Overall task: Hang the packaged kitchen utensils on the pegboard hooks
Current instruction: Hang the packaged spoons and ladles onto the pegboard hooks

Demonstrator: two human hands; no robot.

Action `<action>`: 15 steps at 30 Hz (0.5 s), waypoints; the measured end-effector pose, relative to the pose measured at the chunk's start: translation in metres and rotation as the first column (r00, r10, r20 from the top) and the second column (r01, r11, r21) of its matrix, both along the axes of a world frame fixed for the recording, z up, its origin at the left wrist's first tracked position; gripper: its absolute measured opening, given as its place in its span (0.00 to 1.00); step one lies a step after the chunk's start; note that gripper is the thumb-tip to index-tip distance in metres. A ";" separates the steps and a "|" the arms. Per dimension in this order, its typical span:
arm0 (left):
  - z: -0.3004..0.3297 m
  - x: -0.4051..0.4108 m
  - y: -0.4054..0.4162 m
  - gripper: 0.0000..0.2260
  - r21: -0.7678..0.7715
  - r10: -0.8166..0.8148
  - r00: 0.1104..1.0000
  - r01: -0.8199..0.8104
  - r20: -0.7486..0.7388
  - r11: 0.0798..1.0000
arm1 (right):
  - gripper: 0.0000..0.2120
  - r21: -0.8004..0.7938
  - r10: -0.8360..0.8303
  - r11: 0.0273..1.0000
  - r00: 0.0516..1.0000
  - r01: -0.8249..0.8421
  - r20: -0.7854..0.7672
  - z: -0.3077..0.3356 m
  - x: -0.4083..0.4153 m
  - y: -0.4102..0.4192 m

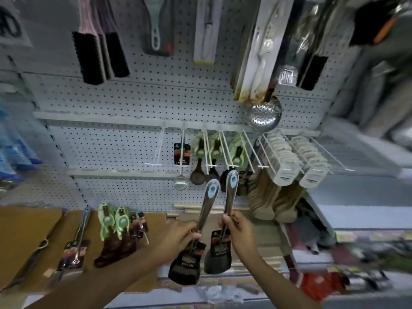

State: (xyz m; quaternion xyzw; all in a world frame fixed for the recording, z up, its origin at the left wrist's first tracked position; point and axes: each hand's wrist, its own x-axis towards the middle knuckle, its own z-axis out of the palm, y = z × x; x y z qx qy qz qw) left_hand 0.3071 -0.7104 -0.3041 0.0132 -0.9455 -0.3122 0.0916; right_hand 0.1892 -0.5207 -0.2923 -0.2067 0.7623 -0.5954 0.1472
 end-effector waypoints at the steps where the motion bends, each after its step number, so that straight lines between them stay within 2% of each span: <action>1: -0.004 -0.012 0.009 0.22 0.017 -0.006 1.000 0.006 0.013 1.000 | 0.11 -0.004 -0.022 1.000 1.000 0.022 0.007 0.000 -0.010 0.011; 9: -0.001 -0.091 0.084 0.18 -0.003 -0.032 0.999 0.032 -0.016 0.999 | 0.11 0.017 -0.070 0.997 0.997 0.070 0.034 -0.011 -0.085 0.073; 13: -0.002 -0.116 0.104 0.23 0.040 -0.042 0.999 0.041 0.022 0.998 | 0.11 0.046 -0.064 0.997 0.997 0.061 0.054 -0.022 -0.113 0.088; 15: -0.005 -0.127 0.109 0.22 0.045 -0.043 0.998 0.041 0.047 0.998 | 0.11 0.068 -0.053 0.996 0.998 0.051 0.029 -0.026 -0.124 0.092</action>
